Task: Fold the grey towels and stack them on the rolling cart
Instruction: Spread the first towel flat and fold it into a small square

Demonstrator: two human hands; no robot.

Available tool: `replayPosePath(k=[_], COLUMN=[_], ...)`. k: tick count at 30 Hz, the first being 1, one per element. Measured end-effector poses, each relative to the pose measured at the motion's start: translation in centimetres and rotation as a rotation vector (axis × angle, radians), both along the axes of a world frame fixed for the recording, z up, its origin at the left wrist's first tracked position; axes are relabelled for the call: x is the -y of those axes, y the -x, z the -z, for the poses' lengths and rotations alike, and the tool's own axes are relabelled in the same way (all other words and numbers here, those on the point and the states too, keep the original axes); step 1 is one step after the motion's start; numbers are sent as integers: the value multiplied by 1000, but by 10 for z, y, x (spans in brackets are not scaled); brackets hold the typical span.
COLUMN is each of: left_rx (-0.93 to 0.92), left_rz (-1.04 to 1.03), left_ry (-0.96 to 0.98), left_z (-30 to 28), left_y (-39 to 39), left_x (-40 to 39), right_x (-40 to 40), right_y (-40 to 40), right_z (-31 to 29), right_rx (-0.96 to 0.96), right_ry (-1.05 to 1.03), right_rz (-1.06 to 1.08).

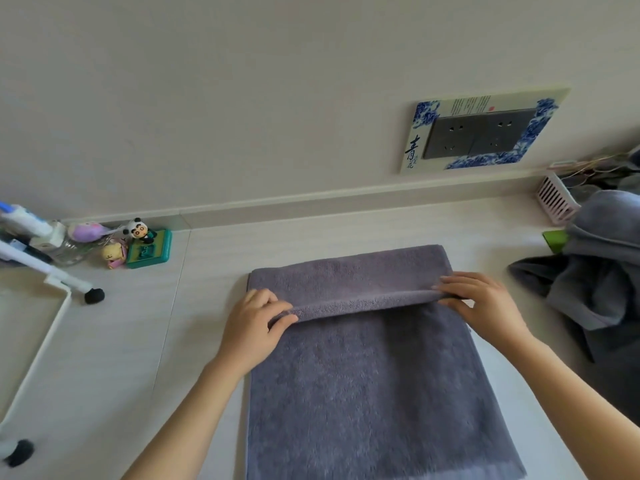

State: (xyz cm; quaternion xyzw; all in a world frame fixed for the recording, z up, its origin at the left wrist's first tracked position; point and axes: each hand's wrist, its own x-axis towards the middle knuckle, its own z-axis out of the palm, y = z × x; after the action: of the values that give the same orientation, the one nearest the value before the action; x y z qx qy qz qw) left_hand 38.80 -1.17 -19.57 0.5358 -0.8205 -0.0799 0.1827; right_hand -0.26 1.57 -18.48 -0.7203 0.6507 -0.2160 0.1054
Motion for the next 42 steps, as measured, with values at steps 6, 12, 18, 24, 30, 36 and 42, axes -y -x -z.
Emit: replayPosePath(k=[6,12,18,24,30,36,42], left_rx=[-62,-115,-152,151,345,308,268], left_rz=[-7,-80,-78,-102,-267,-572,-513], left_ry=[-142,-62,-37,-250,-281,-363,-469], left_z=[54,54,43,34,63,66,54], left_y=[-5,3,61,122,95,69,67], left_x=[-44,-46,-27,20,33,39,46], right_x=[-34,-42,-22,34,59,59,58], right_y=[2,-14,-59,-119,-97,-61,-58], right_z=[57,55,50,53,77,78,69], right_rx=[-98,-134,-115,-76,-218,-238,-219], right_ry=[-183,-127,-45,-145,-236,-337,-398], right_rz=[-15,114,148,4,65,377,349])
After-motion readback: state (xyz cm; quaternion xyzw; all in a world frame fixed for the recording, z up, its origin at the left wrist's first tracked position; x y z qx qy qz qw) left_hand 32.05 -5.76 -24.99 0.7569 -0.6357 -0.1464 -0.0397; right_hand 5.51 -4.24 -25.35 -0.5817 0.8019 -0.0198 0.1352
